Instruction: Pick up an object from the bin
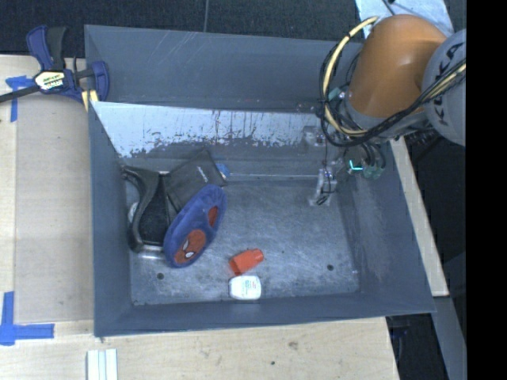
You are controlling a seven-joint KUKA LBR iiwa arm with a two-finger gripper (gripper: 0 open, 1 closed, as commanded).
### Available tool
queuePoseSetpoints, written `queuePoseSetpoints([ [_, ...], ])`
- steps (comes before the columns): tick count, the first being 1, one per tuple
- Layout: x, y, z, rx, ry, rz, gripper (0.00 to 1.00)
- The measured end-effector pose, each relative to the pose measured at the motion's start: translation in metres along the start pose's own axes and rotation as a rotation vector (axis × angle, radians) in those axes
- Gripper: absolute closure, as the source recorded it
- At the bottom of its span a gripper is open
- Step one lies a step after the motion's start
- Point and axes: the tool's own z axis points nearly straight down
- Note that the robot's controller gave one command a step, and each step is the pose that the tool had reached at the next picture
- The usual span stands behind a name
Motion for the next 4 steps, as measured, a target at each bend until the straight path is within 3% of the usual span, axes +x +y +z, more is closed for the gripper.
queuePoseSetpoints([
  [1,0.022,0.067,0.103,-0.002,0.001,-0.18,0.0],
  [2,0.057,-0.042,0.115,0.002,-0.004,-0.47,0.0],
  [3,0.11,0.054,0.086,-0.003,-0.005,-0.557,0.0],
  [4,0.101,0.089,0.115,0.0,-0.001,-0.66,0.0],
])
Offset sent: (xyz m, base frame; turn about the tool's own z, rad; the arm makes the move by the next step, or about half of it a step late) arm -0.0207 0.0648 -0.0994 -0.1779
